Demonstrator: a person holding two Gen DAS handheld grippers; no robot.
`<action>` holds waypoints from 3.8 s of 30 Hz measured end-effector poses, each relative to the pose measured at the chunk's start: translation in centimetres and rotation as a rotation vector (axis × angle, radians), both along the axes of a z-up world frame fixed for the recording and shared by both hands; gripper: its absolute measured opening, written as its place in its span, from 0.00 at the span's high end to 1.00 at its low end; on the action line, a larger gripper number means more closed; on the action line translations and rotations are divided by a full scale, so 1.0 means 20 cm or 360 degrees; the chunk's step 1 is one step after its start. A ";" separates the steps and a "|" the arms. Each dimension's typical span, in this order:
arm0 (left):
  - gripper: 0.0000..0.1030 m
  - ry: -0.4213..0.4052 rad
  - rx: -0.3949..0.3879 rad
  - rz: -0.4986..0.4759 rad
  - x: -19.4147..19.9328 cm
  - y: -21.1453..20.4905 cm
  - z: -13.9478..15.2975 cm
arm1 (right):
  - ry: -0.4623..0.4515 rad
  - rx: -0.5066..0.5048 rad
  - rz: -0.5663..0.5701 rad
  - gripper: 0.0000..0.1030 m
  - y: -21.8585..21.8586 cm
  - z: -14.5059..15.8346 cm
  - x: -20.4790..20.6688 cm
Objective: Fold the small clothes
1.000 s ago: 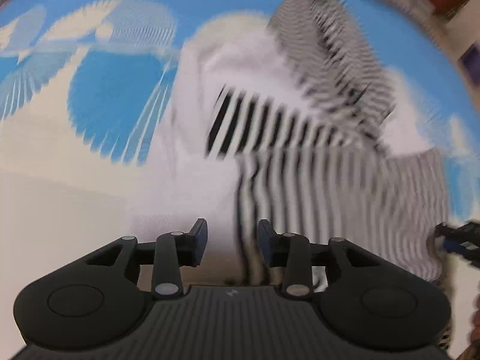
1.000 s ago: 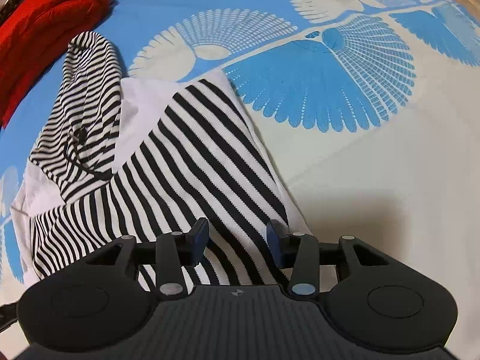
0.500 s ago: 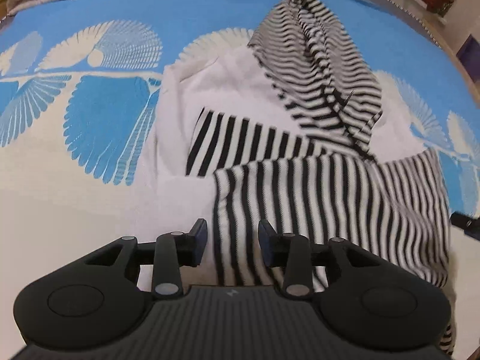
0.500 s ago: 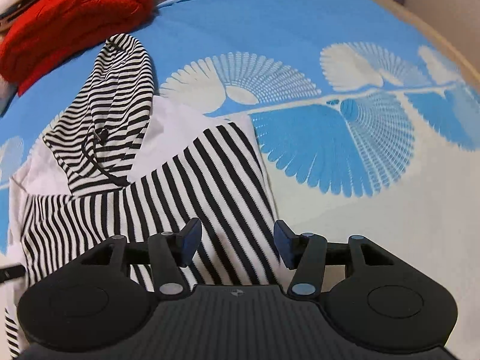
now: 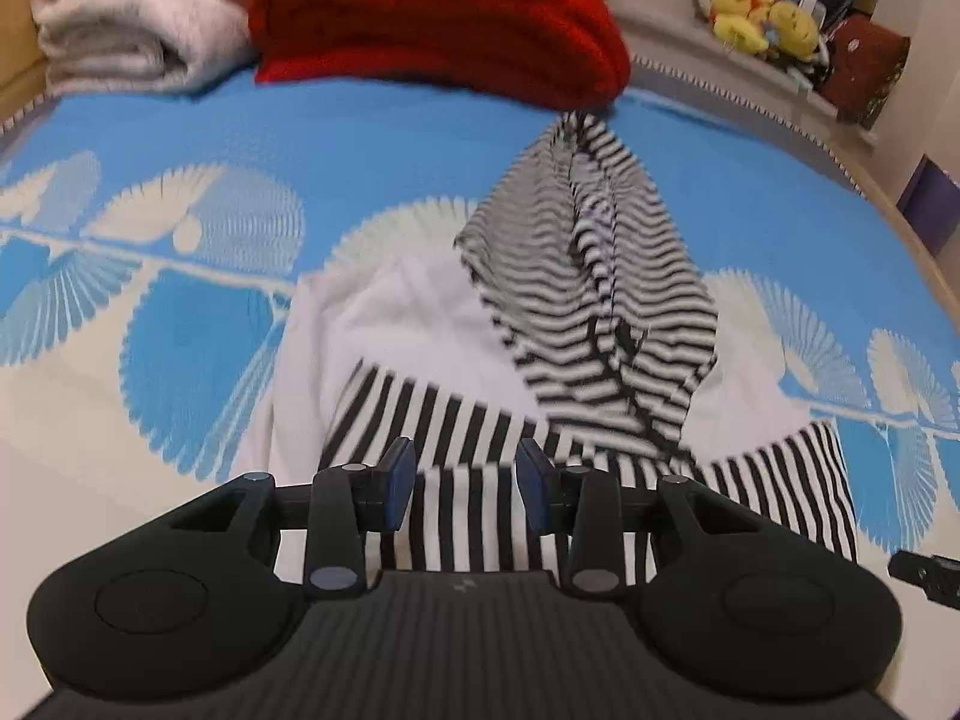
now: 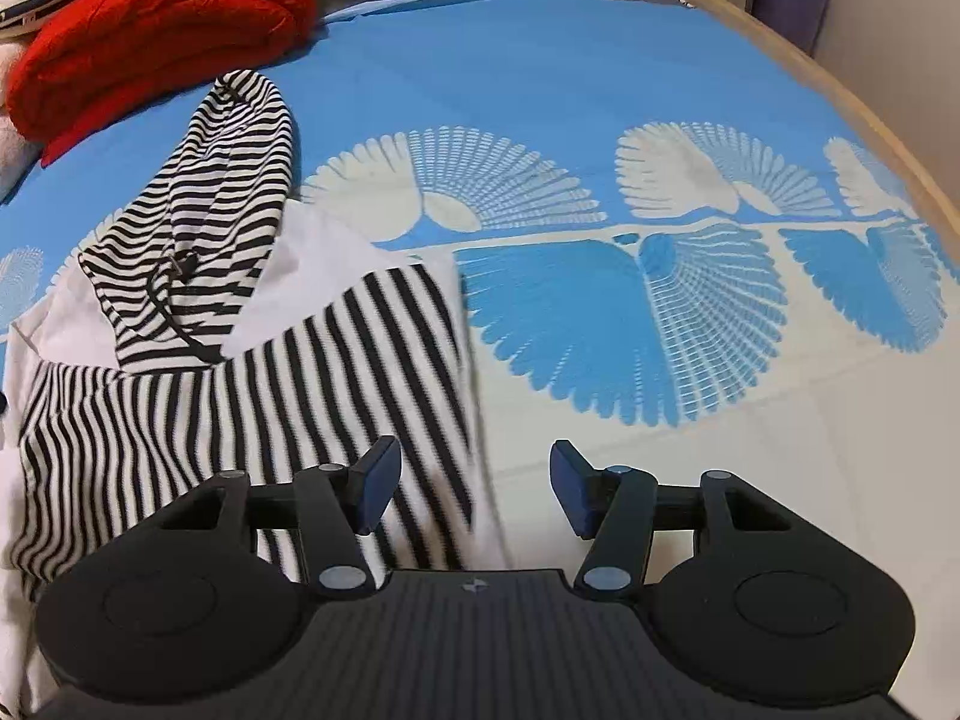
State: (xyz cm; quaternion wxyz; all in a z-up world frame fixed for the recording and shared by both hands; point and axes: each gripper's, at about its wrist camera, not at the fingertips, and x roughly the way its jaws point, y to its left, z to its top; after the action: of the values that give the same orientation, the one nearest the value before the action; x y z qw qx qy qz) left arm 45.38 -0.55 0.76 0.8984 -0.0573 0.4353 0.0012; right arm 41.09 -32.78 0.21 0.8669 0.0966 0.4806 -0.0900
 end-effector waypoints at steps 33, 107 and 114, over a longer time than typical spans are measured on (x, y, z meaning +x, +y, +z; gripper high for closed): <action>0.47 -0.0063 0.0444 -0.0145 1.82 -0.51 -0.38 | 0.0148 -0.0333 0.0401 0.35 0.03 -0.13 0.04; 0.58 0.0529 -0.0380 0.0212 0.06 0.57 -0.15 | 0.0030 0.0400 0.0864 0.52 0.27 -0.03 -0.05; 0.58 0.0695 -0.0582 0.0291 0.07 0.53 -0.23 | -0.0017 0.0638 0.0355 0.43 0.13 -0.11 0.06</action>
State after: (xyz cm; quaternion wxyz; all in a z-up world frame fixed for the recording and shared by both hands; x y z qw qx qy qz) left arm 46.76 9.96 -3.92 0.7546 -0.2555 0.6042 0.0159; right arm 42.34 -30.16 -2.00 0.8376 0.2137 0.4919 0.1044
